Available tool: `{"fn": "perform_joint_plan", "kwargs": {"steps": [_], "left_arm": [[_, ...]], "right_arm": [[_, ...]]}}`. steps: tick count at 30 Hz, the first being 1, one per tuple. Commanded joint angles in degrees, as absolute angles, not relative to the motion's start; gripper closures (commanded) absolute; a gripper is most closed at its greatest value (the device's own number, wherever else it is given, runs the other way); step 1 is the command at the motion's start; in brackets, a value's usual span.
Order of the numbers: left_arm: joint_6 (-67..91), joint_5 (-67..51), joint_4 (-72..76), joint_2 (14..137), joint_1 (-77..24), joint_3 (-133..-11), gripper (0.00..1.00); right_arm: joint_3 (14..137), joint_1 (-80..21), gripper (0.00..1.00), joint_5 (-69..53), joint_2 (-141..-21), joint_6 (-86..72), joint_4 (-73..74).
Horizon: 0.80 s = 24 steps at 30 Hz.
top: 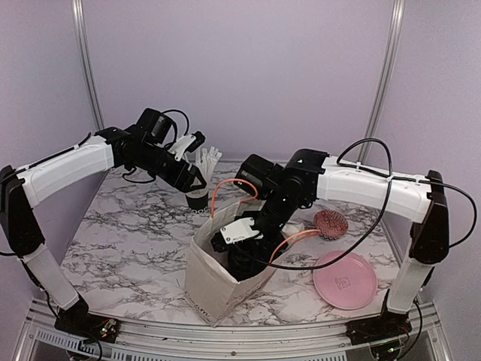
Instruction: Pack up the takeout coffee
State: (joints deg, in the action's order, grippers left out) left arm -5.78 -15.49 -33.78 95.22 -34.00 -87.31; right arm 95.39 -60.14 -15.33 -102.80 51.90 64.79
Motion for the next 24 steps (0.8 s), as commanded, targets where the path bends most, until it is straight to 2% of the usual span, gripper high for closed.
{"fn": "perform_joint_plan", "kwargs": {"steps": [1, 11, 16, 24], "left_arm": [[-6.99, -13.98, -35.62, 92.99, -33.44, -89.10, 0.23], [-6.76, -13.52, -36.82, 91.90, -33.41, -89.21, 0.23], [-6.34, -13.19, -37.86, 91.23, -33.40, -89.23, 0.23], [-4.36, -14.47, -39.12, 86.68, -33.48, -87.91, 0.23]], "right_arm": [[96.61, -57.71, 0.04, -17.17, -101.48, 49.48, 68.33], [100.56, -52.60, 0.01, -18.80, -101.89, 48.56, 68.60], [108.79, -52.51, 0.01, -19.53, -106.20, 47.15, 72.29], [114.23, -52.24, 0.01, -19.49, -105.99, 46.59, 72.32]]}}
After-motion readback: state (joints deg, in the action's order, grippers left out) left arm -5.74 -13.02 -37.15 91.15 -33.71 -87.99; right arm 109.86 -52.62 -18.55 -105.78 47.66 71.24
